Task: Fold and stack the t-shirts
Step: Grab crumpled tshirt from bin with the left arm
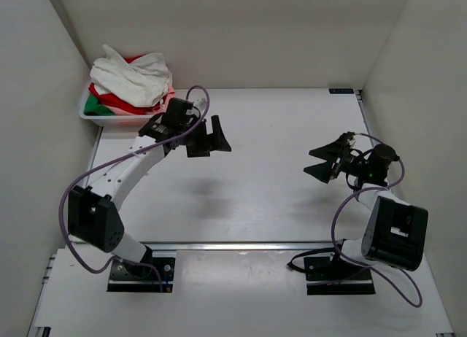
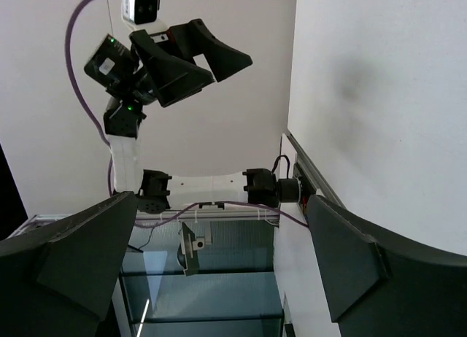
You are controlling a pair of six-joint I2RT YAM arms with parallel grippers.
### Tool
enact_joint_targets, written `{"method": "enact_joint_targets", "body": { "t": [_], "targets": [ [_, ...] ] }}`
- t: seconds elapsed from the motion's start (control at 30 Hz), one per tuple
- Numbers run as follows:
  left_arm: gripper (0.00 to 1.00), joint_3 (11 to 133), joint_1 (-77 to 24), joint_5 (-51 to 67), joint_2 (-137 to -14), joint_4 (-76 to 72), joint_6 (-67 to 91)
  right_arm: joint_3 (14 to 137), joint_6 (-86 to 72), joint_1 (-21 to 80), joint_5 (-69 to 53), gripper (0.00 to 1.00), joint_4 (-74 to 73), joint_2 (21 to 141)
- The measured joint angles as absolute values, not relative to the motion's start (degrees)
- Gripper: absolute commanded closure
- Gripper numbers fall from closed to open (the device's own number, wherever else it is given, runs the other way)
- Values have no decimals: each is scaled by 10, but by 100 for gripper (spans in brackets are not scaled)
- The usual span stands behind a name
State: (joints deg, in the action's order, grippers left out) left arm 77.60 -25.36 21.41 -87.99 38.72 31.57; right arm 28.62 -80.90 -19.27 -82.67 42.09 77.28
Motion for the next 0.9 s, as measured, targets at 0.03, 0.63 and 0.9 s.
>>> {"method": "enact_joint_targets", "body": {
  "t": [0.03, 0.63, 0.9],
  "targets": [
    [1, 753, -246, 217, -858, 371, 318, 286, -806, -195, -827, 1, 419, 773],
    [14, 800, -106, -46, -802, 281, 220, 844, -136, -31, -226, 1, -391, 782],
    [63, 1100, -61, -209, -1089, 293, 175, 844, -133, 6, -158, 76, -453, 791]
  ]
}}
